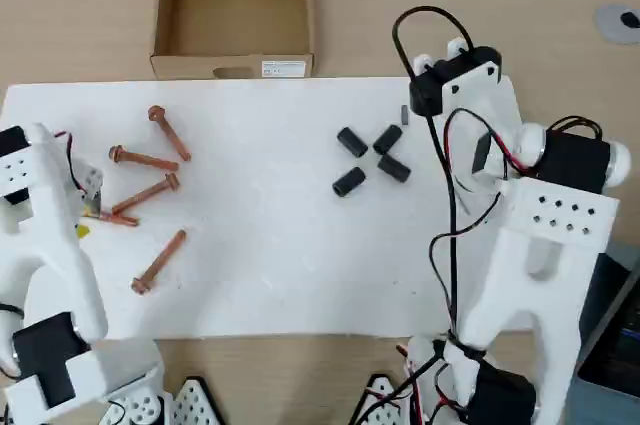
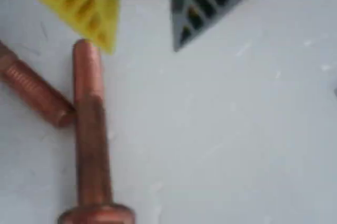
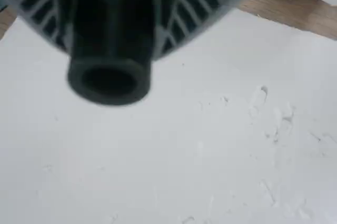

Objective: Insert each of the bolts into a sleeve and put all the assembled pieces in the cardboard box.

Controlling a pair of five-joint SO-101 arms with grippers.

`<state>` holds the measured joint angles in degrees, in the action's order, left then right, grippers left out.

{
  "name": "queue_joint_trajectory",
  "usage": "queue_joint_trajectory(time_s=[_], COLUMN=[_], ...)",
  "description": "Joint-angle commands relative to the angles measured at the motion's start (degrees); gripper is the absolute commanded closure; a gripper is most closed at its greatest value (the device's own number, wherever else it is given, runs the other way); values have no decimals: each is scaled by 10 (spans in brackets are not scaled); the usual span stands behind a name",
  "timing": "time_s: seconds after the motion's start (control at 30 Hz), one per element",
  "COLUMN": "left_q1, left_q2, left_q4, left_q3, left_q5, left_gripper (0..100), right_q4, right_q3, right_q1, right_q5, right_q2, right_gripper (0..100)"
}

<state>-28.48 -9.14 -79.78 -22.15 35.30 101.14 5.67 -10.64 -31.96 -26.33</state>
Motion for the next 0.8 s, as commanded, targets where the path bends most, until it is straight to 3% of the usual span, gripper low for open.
queue_joint_trajectory(time_s=[0.0,0.77], left_q1=[-5,-35], left_q2=[-2,-2], left_q4=[18,154], left_q3=[3,-88], left_q5=[2,-2], left_gripper=[852,860], right_q4=[11,11], right_q3=[0,0], right_q1=[-7,-7], right_q5=[-3,-4], right_q2=[-19,-19], right_gripper=[988,988])
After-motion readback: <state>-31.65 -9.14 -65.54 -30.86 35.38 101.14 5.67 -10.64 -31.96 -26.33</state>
